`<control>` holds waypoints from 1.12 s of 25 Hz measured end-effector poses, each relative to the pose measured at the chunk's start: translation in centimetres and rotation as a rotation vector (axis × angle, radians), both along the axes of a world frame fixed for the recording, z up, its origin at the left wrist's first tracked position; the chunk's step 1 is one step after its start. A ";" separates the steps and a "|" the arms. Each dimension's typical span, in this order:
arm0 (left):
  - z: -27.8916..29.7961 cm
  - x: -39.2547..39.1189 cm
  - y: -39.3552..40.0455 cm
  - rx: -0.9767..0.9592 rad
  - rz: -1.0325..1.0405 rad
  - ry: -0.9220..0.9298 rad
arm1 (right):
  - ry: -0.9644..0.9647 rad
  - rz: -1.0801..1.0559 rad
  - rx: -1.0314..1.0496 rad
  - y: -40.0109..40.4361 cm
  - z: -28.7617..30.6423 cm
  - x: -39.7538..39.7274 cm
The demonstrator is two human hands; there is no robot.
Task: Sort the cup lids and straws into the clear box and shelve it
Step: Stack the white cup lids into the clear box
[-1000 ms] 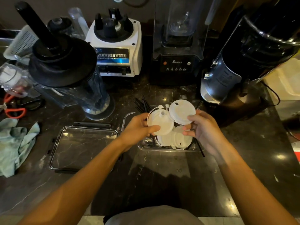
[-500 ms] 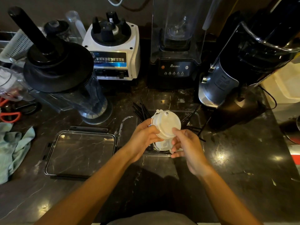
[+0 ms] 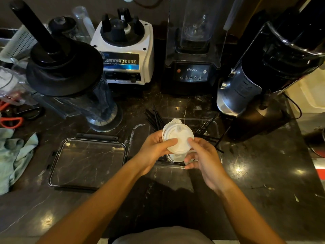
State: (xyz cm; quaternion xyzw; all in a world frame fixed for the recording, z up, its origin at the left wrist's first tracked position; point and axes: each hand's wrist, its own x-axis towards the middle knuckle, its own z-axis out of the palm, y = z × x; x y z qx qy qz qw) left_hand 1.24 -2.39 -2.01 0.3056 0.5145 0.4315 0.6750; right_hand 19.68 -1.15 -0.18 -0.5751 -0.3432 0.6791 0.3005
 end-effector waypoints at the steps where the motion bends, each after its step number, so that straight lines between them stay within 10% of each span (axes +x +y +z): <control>1: -0.1 0.0 -0.1 -0.014 0.011 -0.003 | 0.041 0.002 -0.016 0.0 -0.1 0.1; 20: -0.6 -4.0 -1.0 -0.118 0.250 -0.031 | -0.314 0.133 0.095 2.8 -1.5 -1.1; 28: -0.8 -3.8 -0.9 -0.082 0.181 -0.116 | -0.094 0.323 0.078 3.1 -0.7 -3.5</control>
